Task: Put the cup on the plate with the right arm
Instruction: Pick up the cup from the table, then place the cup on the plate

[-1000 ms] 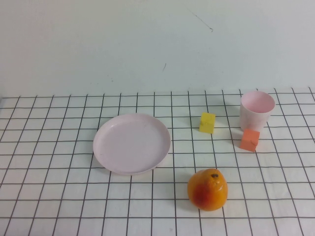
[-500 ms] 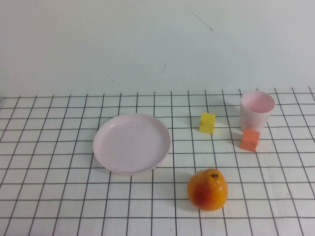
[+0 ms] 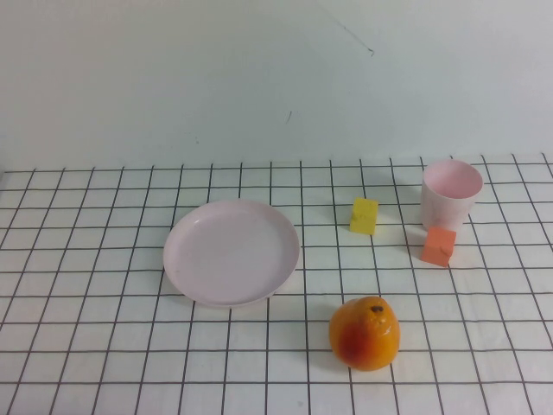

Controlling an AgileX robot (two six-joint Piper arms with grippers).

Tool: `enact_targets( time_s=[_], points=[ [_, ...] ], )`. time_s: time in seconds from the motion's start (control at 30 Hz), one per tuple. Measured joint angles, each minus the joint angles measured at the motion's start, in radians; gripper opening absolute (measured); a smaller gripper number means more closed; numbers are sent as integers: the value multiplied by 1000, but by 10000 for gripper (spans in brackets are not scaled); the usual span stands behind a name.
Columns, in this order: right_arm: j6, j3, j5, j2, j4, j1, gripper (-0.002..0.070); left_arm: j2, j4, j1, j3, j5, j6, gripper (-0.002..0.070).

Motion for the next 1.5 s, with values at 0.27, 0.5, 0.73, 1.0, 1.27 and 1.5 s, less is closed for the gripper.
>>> enact_targets(
  time_s=[0.27, 0.5, 0.73, 1.0, 1.27, 1.5],
  points=[
    [-168, -169, 67, 299, 127, 24, 167, 0, 0, 0, 0, 2, 0, -3],
    [-180, -223, 72, 465, 248, 24, 482, 0, 0, 0, 0, 2, 0, -3],
    [-289, -269, 72, 600, 439, 25, 515, 0, 0, 0, 0, 2, 0, -3],
    [-329, -338, 68, 742, 508, 25, 458, 0, 0, 0, 0, 2, 0, -2],
    [-335, -409, 144, 763, 519, 33, 37, 0, 0, 0, 0, 2, 0, -3],
    [-333, -606, 277, 763, 517, 150, 25, 0, 0, 0, 0, 2, 0, -3]
  ],
)
